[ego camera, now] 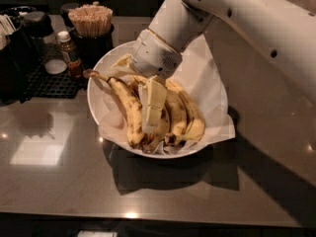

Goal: Pick banana from white bowl

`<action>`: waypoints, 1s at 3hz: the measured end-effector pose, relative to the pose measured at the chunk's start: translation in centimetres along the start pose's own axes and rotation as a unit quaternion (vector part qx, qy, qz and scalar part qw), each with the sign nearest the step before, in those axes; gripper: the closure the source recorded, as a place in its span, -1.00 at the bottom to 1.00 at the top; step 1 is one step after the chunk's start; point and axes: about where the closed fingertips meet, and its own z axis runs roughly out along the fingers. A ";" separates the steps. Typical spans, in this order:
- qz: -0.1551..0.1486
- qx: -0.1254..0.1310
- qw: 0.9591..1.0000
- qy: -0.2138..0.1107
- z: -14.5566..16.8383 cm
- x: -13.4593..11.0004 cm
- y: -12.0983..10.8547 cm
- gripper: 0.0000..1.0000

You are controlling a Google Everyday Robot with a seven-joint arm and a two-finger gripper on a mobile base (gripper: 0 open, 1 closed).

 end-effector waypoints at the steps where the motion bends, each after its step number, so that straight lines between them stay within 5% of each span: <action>1: 0.032 0.005 0.999 0.000 -0.2 1.6 -0.5 -1.00; 2: 0.032 0.005 0.999 0.000 -0.2 1.6 -0.5 -1.00; 3: 0.058 0.031 0.996 -0.057 0.1 0.7 -0.9 -1.00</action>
Offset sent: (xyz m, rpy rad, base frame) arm 0.0079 -0.0099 -0.0080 -0.0194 0.0282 -0.0446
